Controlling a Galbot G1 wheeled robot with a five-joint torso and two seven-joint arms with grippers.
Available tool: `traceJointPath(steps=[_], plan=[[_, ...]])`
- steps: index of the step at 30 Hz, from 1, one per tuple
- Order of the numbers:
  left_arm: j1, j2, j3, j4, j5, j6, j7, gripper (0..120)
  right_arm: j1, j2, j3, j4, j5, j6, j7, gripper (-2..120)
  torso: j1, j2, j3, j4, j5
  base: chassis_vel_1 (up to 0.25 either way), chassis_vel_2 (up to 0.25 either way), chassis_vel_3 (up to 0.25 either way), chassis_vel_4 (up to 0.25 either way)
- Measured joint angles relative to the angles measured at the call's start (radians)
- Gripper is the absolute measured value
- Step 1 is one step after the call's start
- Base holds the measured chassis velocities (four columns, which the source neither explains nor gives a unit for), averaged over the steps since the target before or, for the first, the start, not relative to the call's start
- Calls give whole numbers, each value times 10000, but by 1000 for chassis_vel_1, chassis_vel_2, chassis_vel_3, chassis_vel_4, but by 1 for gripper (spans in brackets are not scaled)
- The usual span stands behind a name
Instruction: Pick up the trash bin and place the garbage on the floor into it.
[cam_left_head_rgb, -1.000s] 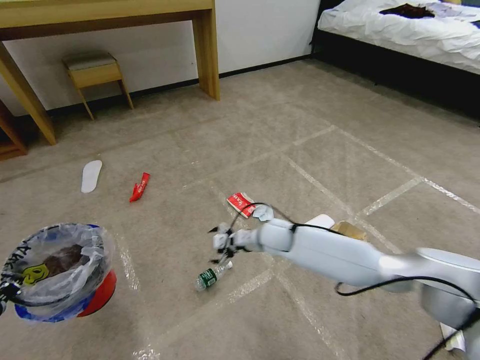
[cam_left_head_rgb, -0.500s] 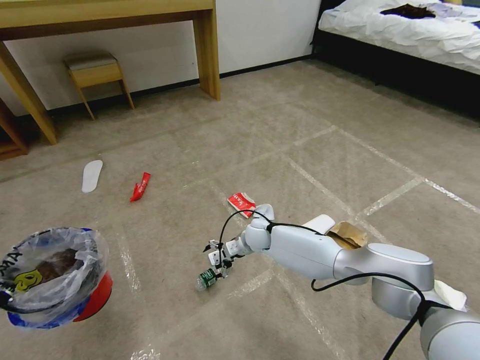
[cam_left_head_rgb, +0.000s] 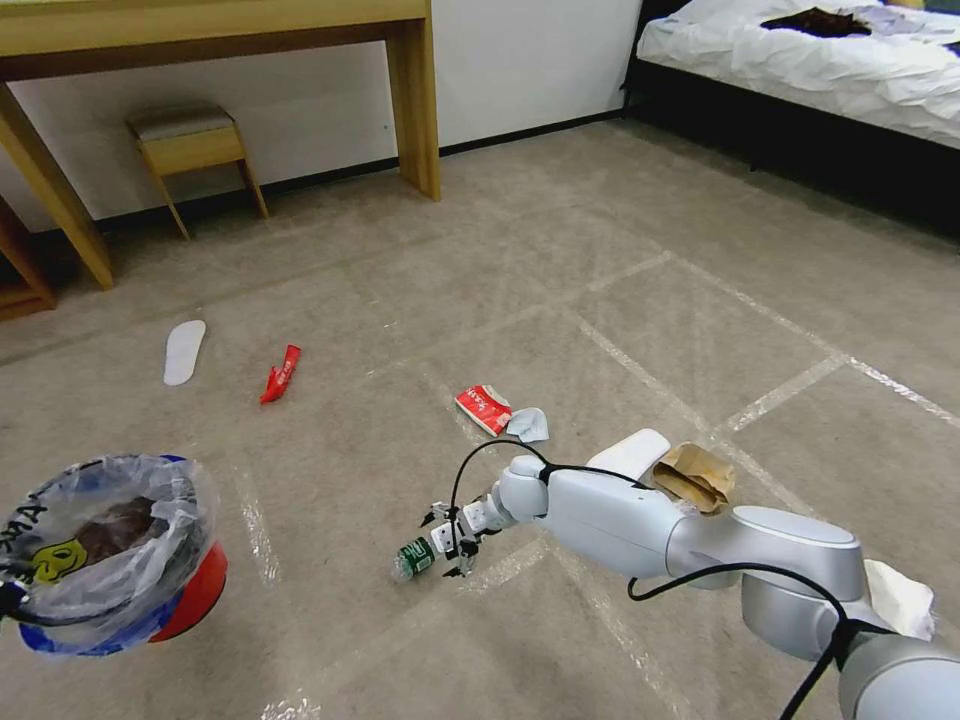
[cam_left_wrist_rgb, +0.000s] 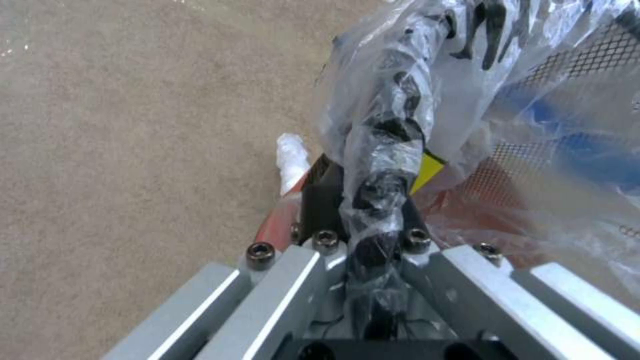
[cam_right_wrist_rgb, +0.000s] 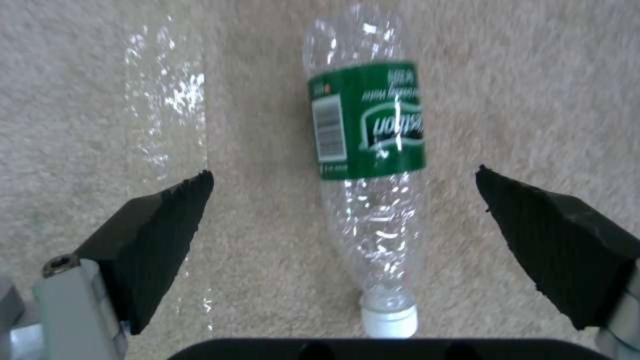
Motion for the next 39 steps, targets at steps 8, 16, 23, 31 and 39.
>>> traceJointPath(steps=[8,16,23,31,39], plan=[[-6,-10,15,0,9,-20,17,0,-269,221,42,-502,-8,112,268,98,0,0,0,0,0,0,0,0,0],[7,6,15,0,7,-37,34,0,-462,438,150,-910,-41,332,527,90,0,0,0,0,0,0,0,0,0],[61,21,13,-45,-1,-66,79,0,-701,918,460,-1717,-255,713,880,74,-1,0,0,1,0,0,0,0,0],[102,-11,28,-209,-122,-121,125,0,-929,1046,565,-1916,-310,824,1289,67,0,0,0,0,0,0,0,0,0],[102,-53,44,-313,-371,-127,122,0,-953,1142,592,-2091,-408,914,1364,73,0,0,0,1,0,0,0,0,0]])
